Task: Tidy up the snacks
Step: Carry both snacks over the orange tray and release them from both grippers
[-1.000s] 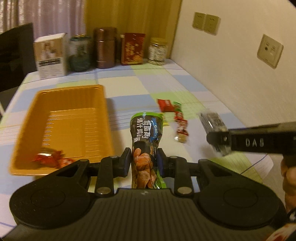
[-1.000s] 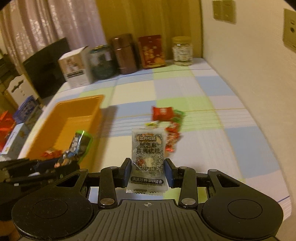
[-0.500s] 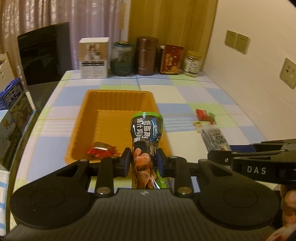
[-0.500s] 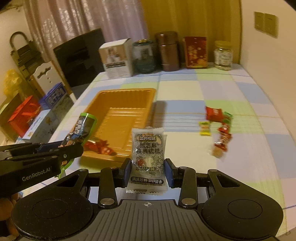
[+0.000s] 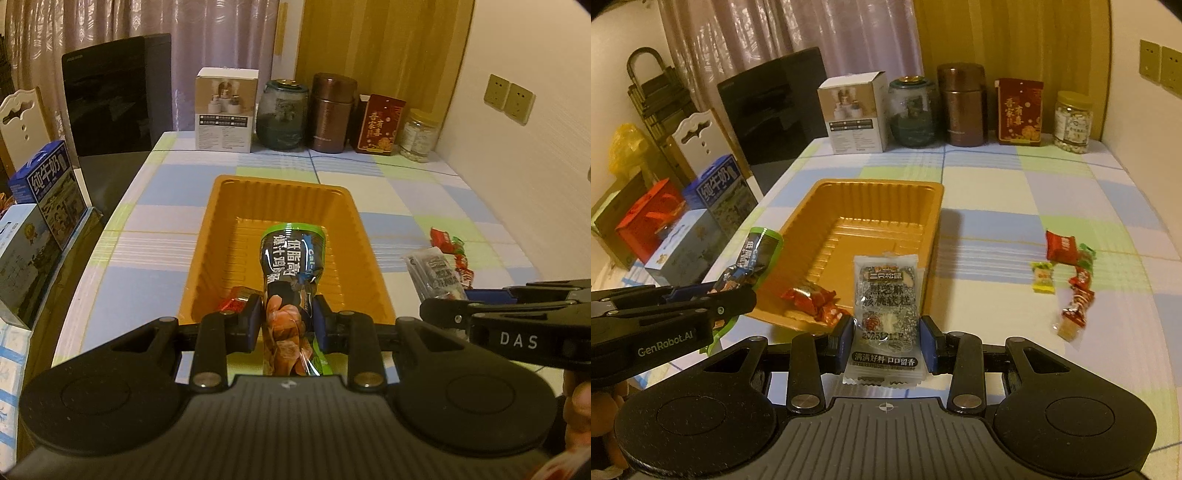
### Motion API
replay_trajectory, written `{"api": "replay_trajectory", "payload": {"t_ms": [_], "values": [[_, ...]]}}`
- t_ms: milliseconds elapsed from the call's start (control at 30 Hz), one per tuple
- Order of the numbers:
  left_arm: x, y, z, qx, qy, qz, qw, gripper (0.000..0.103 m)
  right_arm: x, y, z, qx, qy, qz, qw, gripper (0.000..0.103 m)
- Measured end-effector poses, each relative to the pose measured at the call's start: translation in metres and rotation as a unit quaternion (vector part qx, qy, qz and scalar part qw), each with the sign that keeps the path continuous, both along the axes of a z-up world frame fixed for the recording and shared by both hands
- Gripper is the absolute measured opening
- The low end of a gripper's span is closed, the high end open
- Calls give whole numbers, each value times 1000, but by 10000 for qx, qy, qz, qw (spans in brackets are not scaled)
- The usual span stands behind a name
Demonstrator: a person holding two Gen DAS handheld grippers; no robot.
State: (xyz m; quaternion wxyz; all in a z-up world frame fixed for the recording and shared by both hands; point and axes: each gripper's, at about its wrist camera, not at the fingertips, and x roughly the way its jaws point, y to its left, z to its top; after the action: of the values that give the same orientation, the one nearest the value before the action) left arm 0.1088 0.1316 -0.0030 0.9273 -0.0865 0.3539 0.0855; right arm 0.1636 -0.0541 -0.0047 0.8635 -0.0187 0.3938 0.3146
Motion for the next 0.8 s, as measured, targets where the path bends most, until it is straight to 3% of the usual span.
{"api": "replay_trajectory", "payload": {"t_ms": [467,800], "values": [[54,39,-17,-20,184,-3,9998,26,48,44,-18,125,209,-25,9997,39],[92,44,-33,3,297,-188,9994,26,78,52,-31,168,373,-182,9990,39]]}}
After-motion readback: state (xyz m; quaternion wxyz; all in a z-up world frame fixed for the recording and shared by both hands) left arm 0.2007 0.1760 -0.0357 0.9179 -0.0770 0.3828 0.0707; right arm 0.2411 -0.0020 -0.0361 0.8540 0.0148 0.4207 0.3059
